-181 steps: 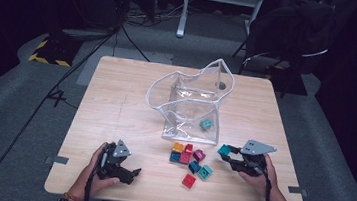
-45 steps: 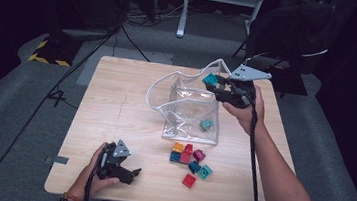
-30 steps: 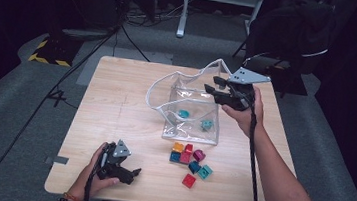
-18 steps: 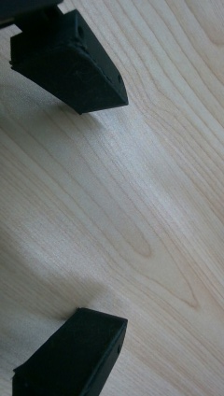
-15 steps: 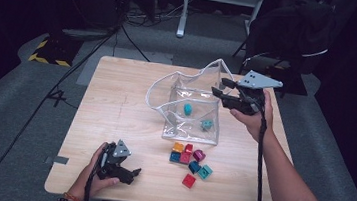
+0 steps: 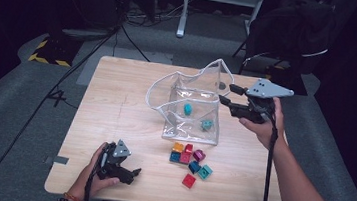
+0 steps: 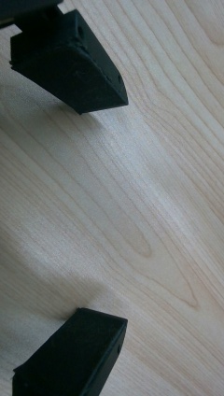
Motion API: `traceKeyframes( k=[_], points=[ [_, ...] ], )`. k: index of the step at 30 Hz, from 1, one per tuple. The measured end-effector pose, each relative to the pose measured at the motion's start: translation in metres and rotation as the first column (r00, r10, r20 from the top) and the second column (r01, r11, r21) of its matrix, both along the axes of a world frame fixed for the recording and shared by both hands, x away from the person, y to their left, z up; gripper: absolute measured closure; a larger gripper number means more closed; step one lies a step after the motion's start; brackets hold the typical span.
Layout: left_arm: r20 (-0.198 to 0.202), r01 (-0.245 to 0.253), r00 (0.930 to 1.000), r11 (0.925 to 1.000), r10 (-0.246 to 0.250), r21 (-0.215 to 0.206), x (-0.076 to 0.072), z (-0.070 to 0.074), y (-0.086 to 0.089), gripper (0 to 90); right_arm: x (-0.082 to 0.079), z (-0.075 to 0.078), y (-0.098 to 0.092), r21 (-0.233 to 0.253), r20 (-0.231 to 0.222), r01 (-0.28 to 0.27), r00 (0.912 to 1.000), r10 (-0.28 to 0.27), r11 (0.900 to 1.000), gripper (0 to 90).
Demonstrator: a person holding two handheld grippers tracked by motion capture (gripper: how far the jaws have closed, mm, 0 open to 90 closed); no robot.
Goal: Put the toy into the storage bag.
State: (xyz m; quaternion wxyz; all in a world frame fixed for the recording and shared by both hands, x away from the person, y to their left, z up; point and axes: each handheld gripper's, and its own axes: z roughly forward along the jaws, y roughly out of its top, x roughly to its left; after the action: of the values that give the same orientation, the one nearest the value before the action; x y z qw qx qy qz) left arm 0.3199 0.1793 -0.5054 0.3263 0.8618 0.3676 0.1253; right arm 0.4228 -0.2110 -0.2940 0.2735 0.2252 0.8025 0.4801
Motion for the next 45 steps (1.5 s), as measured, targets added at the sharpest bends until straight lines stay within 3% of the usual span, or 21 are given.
traceKeyframes(
  k=[15,29,45],
  points=[
    [0.000,0.000,1.0000,1.0000,0.000,0.000,0.000,0.000,0.000,0.2,-0.024,-0.009,-0.017,-0.014,-0.002,-0.031,0.9995,0.031,0.999,46.6],
    [0.000,0.000,1.0000,1.0000,0.000,0.000,0.000,0.000,0.000,0.2,-0.043,-0.031,-0.026,-0.033,-0.032,-0.064,0.9975,0.063,0.997,45.7],
    [0.000,0.000,1.0000,1.0000,0.000,0.000,0.000,0.000,0.000,0.2,-0.062,-0.090,-0.036,-0.082,-0.113,-0.084,0.9908,0.074,0.993,45.4]
  ],
)
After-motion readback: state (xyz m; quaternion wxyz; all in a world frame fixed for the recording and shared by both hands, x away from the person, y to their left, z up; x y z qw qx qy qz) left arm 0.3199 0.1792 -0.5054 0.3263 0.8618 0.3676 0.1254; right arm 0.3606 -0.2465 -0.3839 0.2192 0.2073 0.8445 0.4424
